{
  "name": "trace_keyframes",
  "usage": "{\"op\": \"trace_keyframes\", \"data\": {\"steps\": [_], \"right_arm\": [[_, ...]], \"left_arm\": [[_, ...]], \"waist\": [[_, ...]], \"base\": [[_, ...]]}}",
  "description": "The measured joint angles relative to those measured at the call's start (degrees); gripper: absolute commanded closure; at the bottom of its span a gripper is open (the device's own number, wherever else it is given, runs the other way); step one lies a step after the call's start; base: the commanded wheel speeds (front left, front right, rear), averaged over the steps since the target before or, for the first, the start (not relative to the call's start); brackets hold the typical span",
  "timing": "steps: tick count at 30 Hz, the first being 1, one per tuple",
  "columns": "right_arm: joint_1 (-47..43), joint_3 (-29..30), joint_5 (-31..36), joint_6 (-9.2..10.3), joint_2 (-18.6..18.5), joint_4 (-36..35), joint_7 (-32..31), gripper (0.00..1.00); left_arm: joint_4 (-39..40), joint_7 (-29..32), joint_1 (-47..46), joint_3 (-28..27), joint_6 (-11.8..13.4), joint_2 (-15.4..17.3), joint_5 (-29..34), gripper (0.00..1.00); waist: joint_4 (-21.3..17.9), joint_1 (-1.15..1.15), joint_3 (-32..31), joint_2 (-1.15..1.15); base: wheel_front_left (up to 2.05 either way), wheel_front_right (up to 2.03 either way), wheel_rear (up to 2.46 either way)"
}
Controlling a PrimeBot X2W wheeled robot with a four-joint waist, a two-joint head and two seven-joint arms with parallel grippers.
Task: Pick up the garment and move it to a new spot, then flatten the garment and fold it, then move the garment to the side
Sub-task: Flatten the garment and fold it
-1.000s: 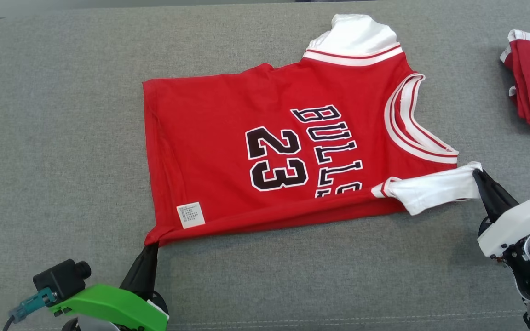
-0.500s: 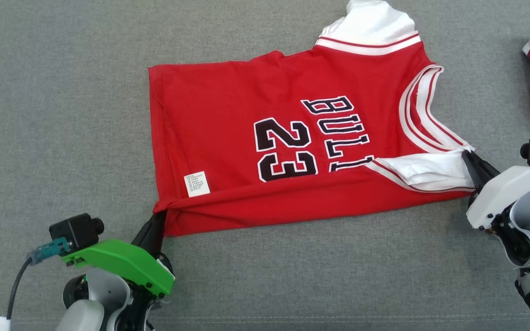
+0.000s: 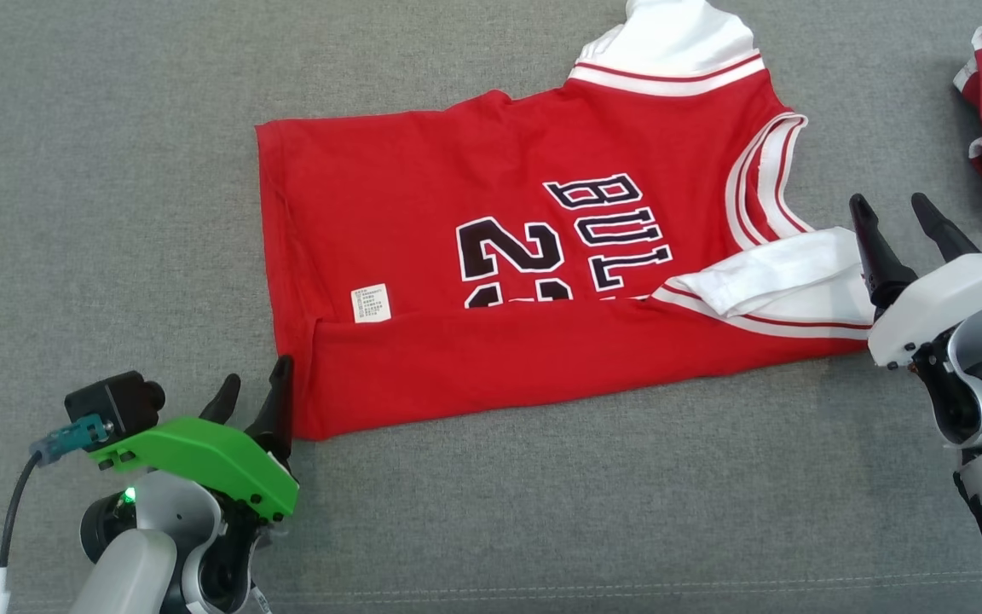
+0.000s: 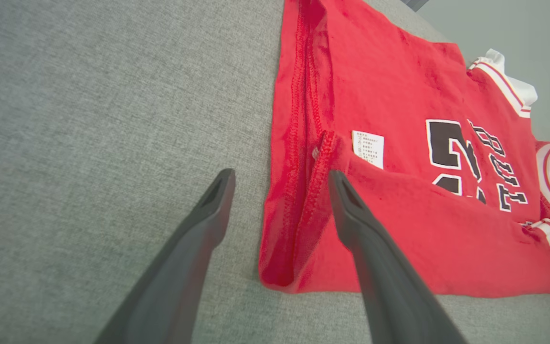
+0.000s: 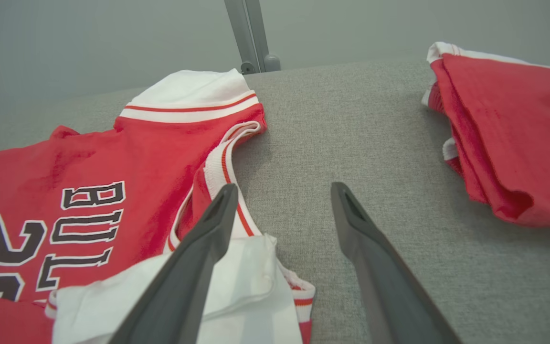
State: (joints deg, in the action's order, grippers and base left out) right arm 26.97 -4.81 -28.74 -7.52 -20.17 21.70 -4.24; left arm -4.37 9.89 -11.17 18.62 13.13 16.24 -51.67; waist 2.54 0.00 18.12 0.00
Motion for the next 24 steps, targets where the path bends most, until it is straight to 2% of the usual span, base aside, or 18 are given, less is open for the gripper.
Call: {"op": "trace_keyframes", "data": {"steps": [6, 10, 12, 17, 24], "right_arm": [[-5.5, -0.1, 0.0, 0.00, -1.0, -2.3, 1.0, 0.00], [-9.4, -0.4, 1.7, 0.00, -2.9, -4.3, -1.3, 0.00], [-12.3, -0.5, 2.2, 0.00, -4.2, -5.7, -4.9, 0.00], [-13.8, -0.5, 2.1, -0.01, -4.8, -8.4, -9.0, 0.00], [-12.5, -2.0, 1.0, -0.01, -4.4, -9.3, -12.1, 0.00]], "left_arm": [[2.7, -1.2, 3.4, 0.5, 0.8, 0.7, 1.5, 0.00], [3.8, -0.9, 5.4, 1.2, 1.1, 0.8, 1.5, 0.00], [3.8, -0.5, 5.9, 1.5, 1.5, 0.7, 1.5, 0.00], [2.4, 0.4, 5.7, 1.8, 1.5, 0.6, 1.0, 0.00], [0.1, 2.7, 4.6, 1.4, -0.3, 0.1, -2.3, 0.00]], "waist": [[0.0, 0.00, -1.1, 0.00], [-0.3, 0.00, -1.4, 0.00], [-0.6, 0.00, -1.2, 0.00], [-1.1, 0.00, -0.3, 0.00], [-1.0, 0.00, 0.5, 0.00]], "base": [[0.00, 0.00, 0.00], [0.00, 0.00, 0.00], [0.00, 0.00, 0.00], [0.00, 0.00, 0.00], [0.00, 0.00, 0.00]]}}
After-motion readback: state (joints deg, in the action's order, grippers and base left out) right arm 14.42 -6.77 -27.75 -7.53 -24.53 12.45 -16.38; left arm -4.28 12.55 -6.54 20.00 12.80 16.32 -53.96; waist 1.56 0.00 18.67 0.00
